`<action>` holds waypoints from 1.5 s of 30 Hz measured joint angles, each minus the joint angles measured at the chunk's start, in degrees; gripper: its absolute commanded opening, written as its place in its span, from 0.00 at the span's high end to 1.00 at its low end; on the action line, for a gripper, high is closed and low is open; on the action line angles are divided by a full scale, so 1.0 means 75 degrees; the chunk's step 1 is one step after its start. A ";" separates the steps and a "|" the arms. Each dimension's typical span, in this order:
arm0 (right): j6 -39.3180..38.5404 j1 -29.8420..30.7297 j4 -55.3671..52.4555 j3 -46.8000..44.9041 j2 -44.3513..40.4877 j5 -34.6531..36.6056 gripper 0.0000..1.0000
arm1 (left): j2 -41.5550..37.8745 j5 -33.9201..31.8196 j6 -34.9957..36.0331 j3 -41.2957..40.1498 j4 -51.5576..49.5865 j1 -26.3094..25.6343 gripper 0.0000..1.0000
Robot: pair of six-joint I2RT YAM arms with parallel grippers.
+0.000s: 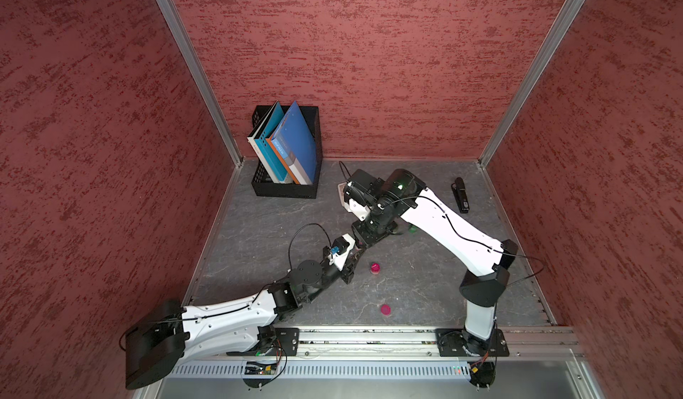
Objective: Close the paint jar lid
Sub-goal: Close the lid on the paint jar.
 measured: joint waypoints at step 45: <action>-0.0169 -0.0656 -0.0169 0.0020 -0.0207 -0.2084 0.70 | -0.0749 -0.0589 0.0889 0.0000 -0.0344 -0.0688 0.82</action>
